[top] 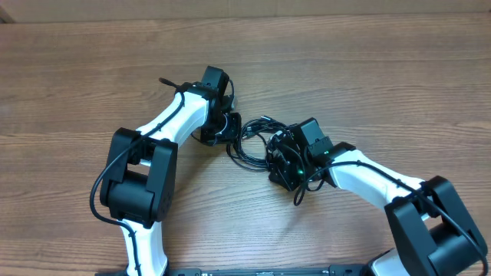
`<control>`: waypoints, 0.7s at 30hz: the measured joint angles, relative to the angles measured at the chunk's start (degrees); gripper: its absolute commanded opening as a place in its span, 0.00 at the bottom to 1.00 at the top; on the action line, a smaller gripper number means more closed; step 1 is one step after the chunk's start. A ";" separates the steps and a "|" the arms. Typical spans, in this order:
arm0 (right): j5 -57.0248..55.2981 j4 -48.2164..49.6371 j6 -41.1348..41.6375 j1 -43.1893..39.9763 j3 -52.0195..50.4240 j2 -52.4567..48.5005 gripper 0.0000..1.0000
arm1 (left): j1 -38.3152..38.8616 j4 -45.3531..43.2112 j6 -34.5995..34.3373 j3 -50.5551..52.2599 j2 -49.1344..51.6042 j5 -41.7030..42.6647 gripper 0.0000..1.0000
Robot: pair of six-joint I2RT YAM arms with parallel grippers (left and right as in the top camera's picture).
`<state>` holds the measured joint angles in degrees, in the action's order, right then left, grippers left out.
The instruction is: Untangle cables
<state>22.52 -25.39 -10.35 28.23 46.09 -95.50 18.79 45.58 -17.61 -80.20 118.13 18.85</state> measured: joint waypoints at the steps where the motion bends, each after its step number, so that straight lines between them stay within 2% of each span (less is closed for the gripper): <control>1: -0.02 -1.40 0.02 0.00 0.09 0.59 0.30 | 0.00 0.00 0.00 0.00 0.00 -0.02 0.04; 8: -1.86 -5.53 0.04 0.15 0.07 1.51 0.32 | 0.00 0.00 0.00 0.00 0.00 0.00 0.04; 16: -9.97 1.36 0.00 4.96 -2.93 2.45 0.32 | 0.00 0.00 0.00 0.00 0.00 0.00 0.04; 19: -13.73 2.93 -0.17 6.93 -3.43 2.73 0.13 | 0.00 0.00 0.00 0.00 0.00 0.00 0.04; 21: -15.28 2.54 -0.20 7.82 -3.45 2.73 0.08 | 0.00 0.00 0.00 0.00 0.00 0.00 0.04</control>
<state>7.25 -22.85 -10.55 36.05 42.63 -92.77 18.79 45.58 -17.61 -80.20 118.13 18.85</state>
